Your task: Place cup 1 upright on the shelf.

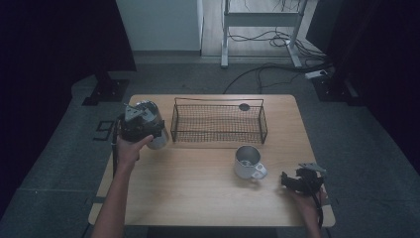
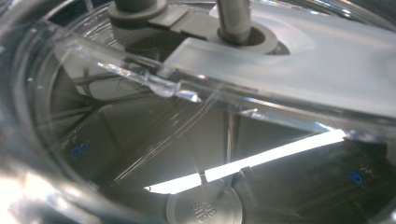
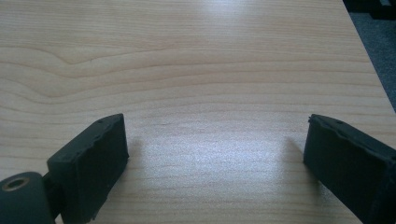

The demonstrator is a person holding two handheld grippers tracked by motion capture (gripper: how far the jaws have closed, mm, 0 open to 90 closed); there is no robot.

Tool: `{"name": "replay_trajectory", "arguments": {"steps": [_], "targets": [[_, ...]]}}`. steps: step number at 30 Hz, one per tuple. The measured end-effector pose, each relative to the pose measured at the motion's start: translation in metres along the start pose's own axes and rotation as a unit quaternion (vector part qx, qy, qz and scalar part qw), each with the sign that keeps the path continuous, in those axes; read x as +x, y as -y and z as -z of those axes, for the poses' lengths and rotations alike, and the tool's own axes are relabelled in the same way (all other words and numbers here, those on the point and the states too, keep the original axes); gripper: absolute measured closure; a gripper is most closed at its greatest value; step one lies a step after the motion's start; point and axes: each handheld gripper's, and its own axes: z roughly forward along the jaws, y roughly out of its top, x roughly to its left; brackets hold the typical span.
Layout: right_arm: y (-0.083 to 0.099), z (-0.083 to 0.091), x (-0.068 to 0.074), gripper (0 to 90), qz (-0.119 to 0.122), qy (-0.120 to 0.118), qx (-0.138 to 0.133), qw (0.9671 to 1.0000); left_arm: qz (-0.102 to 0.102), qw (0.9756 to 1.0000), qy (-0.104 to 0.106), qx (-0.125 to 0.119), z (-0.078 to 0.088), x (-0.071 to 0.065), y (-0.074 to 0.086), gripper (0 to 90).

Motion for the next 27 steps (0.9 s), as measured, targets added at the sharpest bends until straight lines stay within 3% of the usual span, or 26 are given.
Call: {"name": "replay_trajectory", "arguments": {"steps": [4,20,27], "targets": [[0.000,0.000,0.000,6.1,0.000,0.000,0.000,1.0000,-0.002,0.9999,0.008,-0.009,0.002,-0.002,-0.004,4.2],[0.000,0.000,0.000,6.3,0.000,-0.001,-0.002,1.0000,-0.003,0.9999,0.008,-0.014,-0.001,-0.008,-0.021,4.2],[0.000,0.000,0.000,6.3,0.000,-0.001,-0.001,1.0000,0.001,0.9998,0.013,-0.012,-0.011,-0.011,-0.027,4.2]]}}
